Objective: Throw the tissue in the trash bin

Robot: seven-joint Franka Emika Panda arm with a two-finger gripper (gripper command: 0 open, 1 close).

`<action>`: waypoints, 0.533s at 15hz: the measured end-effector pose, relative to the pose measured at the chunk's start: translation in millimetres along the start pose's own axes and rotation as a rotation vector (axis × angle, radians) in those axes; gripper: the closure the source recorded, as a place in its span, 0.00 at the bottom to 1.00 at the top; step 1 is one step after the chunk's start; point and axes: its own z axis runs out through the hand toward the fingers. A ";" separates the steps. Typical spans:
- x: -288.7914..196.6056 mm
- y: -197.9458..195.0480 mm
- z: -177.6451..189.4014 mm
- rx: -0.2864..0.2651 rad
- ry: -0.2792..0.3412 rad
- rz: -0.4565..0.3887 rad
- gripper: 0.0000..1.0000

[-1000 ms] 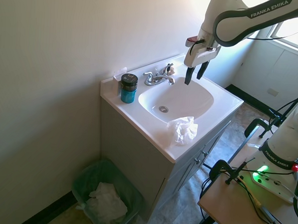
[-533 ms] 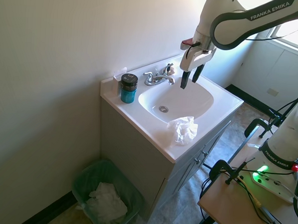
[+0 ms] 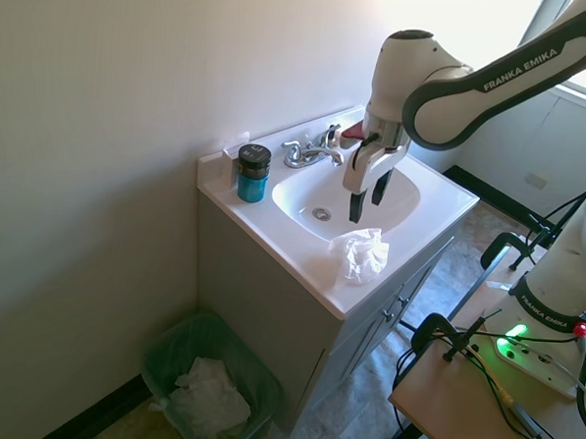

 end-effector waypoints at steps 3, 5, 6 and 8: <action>-14.4 -9.1 21.7 -0.023 -0.012 -0.011 0.00; -16.6 -11.2 34.7 -0.034 -0.025 -0.013 0.00; -16.7 -11.9 40.9 -0.038 -0.029 -0.013 1.00; -17.0 -13.1 53.9 -0.047 -0.039 -0.017 1.00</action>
